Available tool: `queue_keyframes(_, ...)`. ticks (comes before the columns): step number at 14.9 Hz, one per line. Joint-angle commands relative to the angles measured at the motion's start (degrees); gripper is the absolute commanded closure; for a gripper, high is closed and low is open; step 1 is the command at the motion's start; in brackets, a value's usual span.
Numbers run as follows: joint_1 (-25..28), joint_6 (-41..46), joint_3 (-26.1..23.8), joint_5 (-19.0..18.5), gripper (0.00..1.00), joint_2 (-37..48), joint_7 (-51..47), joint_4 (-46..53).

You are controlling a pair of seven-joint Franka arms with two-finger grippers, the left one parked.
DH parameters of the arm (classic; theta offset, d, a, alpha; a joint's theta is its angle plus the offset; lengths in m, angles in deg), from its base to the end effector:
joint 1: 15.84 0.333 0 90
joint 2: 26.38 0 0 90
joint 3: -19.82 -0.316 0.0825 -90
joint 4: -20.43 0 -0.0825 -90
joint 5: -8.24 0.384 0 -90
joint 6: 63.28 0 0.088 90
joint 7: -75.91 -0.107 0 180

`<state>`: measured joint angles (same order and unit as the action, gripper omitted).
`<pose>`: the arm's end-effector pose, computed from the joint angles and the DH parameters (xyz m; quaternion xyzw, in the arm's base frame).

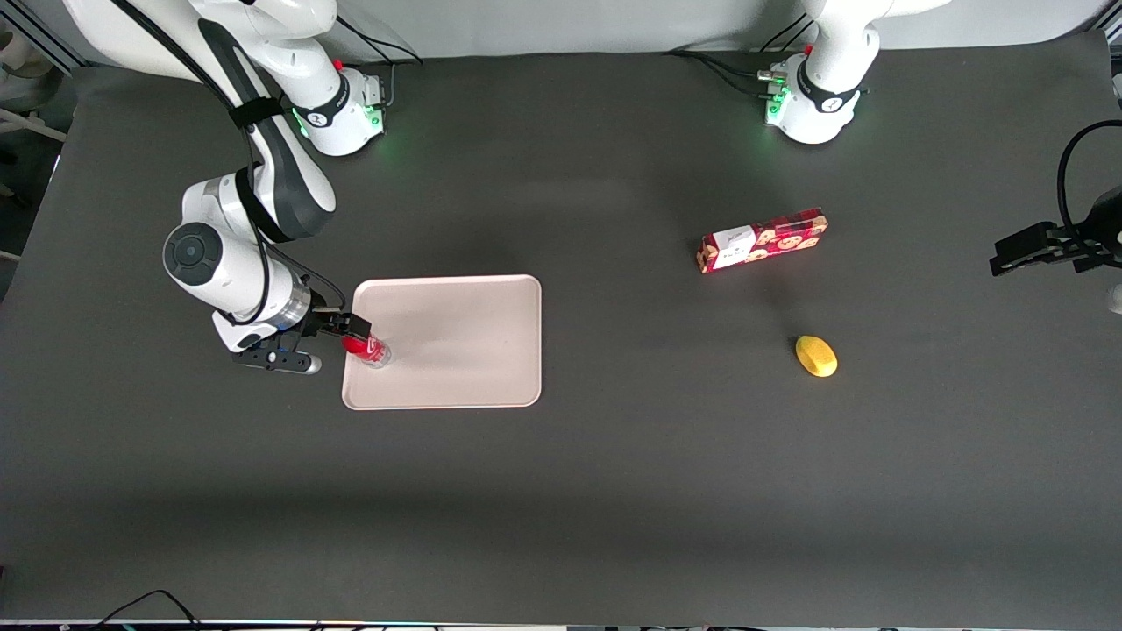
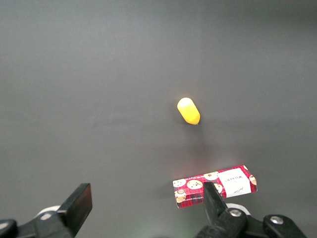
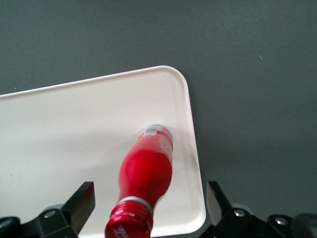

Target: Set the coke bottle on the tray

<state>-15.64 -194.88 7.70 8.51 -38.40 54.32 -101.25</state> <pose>0.5525 0.1191 0.3117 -0.9960 0.0843 0.0222 0.0179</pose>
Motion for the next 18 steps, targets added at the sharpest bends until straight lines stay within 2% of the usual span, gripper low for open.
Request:
queue_keyframes(1, -0.3, 11.0, -1.4, -2.2, 0.00, 1.4, -1.9, 7.8)
queue_keyframes(4, -0.3, 27.2, -1.7, -2.2, 0.00, 2.8, -1.0, 19.9)
queue_keyframes(6, -0.4, 32.3, -0.8, -2.2, 0.00, 5.3, 5.2, 24.2)
queue_keyframes(8, -1.2, 33.4, 0.9, -1.6, 0.00, 9.7, 11.4, 25.3)
queue_keyframes(11, -3.0, 34.8, 3.5, -1.2, 0.00, 16.2, 15.6, 25.9)
queue_keyframes(15, -5.8, 38.6, 3.5, -1.3, 0.00, 16.8, 16.1, 29.1)
queue_keyframes(16, -5.3, 38.7, 4.2, -1.4, 0.00, 16.7, 15.7, 28.8)
queue_keyframes(17, -3.6, 38.8, 7.3, -1.4, 0.00, 16.9, 15.2, 28.2)
queue_keyframes(18, 1.6, 38.9, 12.9, -1.3, 0.00, 16.9, 15.2, 28.0)
